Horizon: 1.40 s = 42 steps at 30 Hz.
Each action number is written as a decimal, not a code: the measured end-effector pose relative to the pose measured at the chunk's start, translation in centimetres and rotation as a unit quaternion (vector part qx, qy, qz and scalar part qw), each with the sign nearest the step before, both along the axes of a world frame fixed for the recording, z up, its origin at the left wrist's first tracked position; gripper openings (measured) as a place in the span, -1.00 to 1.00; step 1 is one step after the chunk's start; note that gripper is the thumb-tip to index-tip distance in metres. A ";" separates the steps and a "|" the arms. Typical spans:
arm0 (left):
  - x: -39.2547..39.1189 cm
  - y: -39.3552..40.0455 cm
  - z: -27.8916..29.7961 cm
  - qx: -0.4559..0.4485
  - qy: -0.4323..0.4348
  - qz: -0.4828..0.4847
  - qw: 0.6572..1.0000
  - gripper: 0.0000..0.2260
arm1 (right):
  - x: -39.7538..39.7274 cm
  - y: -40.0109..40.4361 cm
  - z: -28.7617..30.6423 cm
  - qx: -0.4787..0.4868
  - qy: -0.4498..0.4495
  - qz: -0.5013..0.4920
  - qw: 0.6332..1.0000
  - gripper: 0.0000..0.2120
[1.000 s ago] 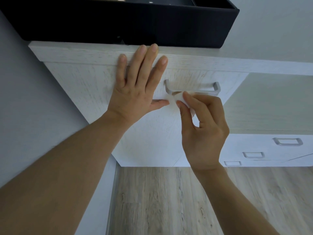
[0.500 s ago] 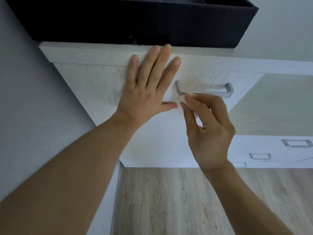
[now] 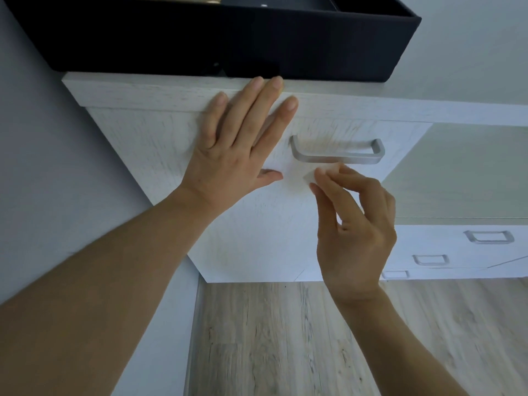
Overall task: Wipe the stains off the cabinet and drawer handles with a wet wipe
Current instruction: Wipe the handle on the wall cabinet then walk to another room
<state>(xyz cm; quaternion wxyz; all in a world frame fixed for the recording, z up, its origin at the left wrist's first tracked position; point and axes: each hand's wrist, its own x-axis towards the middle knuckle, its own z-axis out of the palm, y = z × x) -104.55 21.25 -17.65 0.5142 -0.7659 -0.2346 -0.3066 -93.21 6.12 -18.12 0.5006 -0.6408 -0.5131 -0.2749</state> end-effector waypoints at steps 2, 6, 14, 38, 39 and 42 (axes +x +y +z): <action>0.1 -0.1 0.0 0.000 -0.003 0.002 1.000 -0.14 | -0.3 -0.1 0.1 0.004 0.026 0.010 1.000 -0.87; 0.2 0.2 0.0 -0.004 -0.017 -0.007 1.000 -0.15 | -0.7 -0.2 0.5 -0.023 0.052 0.041 0.998 -0.84; 0.3 0.7 -0.1 0.002 -0.035 -0.028 0.999 -0.16 | -2.4 1.4 1.4 -0.016 0.162 0.059 0.985 -0.86; 0.9 1.1 -0.8 -0.007 -0.054 -0.031 0.998 -0.05 | -1.8 2.0 1.1 0.021 0.183 0.044 0.982 -0.85; 0.9 1.2 -0.8 -0.007 -0.055 -0.035 0.998 -0.04 | -1.7 1.9 1.1 0.020 0.184 0.047 0.982 -0.86; 0.9 1.2 -0.9 0.001 -0.054 -0.038 0.998 -0.01 | -1.4 1.8 1.2 0.020 0.179 0.052 0.982 -0.87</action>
